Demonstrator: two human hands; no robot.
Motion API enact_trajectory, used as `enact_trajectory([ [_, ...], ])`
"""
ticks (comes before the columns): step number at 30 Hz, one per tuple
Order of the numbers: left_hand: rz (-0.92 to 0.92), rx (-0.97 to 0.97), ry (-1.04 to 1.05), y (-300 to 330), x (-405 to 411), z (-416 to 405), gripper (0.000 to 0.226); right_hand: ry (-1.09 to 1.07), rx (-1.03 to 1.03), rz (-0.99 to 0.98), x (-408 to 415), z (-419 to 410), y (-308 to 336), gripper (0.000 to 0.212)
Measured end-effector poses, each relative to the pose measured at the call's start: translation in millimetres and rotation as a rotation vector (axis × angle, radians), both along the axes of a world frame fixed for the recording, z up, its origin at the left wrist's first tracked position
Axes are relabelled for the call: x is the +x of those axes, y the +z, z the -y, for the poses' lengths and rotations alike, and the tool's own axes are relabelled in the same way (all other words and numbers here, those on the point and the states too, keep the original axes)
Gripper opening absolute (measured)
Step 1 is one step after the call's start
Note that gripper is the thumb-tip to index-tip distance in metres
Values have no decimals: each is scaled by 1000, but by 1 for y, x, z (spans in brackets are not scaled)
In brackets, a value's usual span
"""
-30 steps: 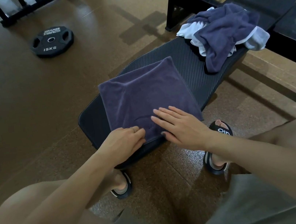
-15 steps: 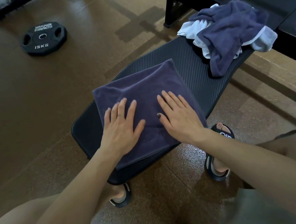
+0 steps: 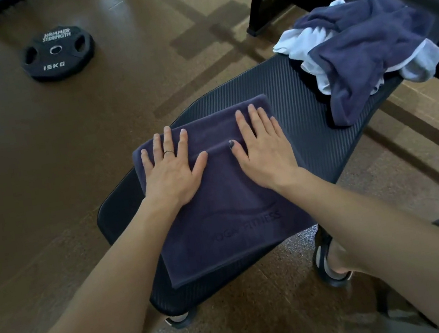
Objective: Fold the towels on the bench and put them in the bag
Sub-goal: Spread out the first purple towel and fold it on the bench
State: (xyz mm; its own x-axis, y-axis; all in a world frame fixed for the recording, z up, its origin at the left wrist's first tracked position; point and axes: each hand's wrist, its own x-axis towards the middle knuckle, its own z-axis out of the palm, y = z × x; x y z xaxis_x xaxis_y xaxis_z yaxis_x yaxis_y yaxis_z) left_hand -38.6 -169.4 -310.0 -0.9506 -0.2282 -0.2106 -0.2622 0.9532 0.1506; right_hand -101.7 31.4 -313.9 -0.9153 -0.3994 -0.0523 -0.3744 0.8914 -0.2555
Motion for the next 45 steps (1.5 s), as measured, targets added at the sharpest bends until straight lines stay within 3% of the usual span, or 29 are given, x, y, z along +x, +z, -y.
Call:
enact_trajectory([
  [4, -60, -14, -41, -3, -9, -5, 70, 145, 41, -45, -11, 9, 2, 65],
  [10, -6, 11, -32, -5, -12, -5, 68, 35, 51, 11, -25, -1, 1, 66],
  [14, -105, 18, -31, -3, -17, -8, 60, 217, 15, -40, -8, 14, 1, 62],
  [17, -63, -5, -78, -6, -16, 3, 58, 241, 95, -11, -7, 6, -8, 62],
  [21, 6, -4, 116, 1, -13, 42, 60, 244, 107, -7, -9, 6, -8, 62],
  [23, -55, -84, 181, 12, -5, 50, 63, 243, 109, -7, -8, 7, -8, 62],
  [26, -259, -100, -60, 25, 9, 15, 65, 238, 107, -7, -7, 6, -7, 63],
  [29, -173, -40, -327, 5, 27, -17, 64, 251, 110, -9, -6, 5, -7, 63],
  [34, -122, -59, -262, -13, 33, -15, 65, 200, 79, -9, -1, 16, 0, 61],
  [40, -155, -37, -228, -15, 35, -17, 75, 505, 83, -4, 9, 18, 0, 63],
  [45, -116, -62, -209, -15, 34, -17, 81, 173, 183, 6, -66, -25, 9, 61],
])
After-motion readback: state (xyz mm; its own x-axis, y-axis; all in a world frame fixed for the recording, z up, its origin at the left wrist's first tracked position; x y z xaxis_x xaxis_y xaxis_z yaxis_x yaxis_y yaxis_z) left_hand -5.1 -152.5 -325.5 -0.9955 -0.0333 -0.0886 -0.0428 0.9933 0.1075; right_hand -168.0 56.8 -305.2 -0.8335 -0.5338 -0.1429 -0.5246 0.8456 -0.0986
